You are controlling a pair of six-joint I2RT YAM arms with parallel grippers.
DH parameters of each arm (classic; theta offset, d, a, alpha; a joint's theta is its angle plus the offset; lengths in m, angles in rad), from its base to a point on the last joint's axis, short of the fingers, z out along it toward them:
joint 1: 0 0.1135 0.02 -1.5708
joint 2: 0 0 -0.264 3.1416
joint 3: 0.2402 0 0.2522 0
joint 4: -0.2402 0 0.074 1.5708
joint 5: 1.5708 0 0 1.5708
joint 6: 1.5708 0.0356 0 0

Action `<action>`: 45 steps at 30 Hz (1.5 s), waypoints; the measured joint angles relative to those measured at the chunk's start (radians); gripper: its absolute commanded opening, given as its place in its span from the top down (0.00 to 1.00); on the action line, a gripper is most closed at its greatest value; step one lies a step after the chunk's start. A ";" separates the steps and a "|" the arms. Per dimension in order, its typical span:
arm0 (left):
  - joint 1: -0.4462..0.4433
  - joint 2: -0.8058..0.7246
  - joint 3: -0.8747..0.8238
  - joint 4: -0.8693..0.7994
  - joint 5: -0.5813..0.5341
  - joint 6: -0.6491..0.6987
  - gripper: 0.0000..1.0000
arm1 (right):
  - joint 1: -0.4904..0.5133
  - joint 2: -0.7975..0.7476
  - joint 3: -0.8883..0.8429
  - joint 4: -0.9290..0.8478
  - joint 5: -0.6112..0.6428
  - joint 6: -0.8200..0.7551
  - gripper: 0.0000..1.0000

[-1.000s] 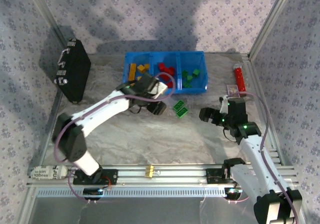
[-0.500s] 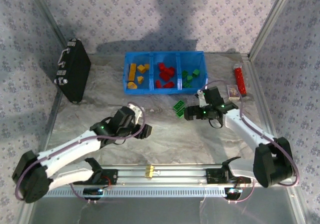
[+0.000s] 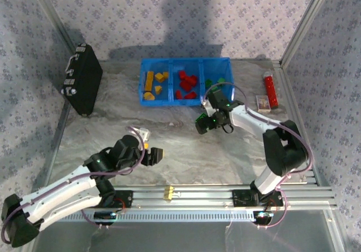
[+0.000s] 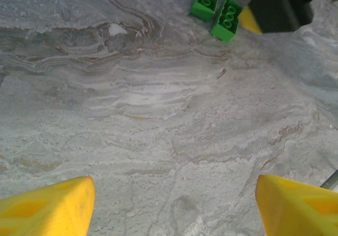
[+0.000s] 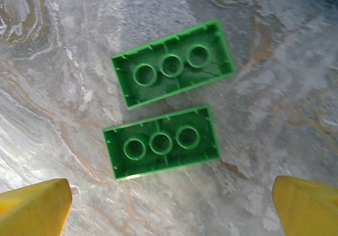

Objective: Sort the legos into containers by color
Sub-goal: Pick up the lego from the center of the table.

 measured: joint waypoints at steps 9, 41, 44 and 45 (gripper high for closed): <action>-0.071 -0.003 -0.018 -0.001 -0.040 -0.020 0.20 | 0.050 0.161 0.098 -0.035 0.068 -0.041 0.02; -0.115 -0.003 -0.034 0.011 -0.098 -0.043 0.19 | 0.102 -0.089 0.036 -0.068 0.161 0.020 0.41; -0.121 -0.003 -0.042 0.013 -0.105 -0.043 0.19 | 0.071 -0.144 0.065 -0.090 0.165 0.030 0.40; -0.123 -0.002 -0.043 0.013 -0.106 -0.043 0.19 | 0.054 -0.147 0.091 -0.106 0.164 0.034 0.40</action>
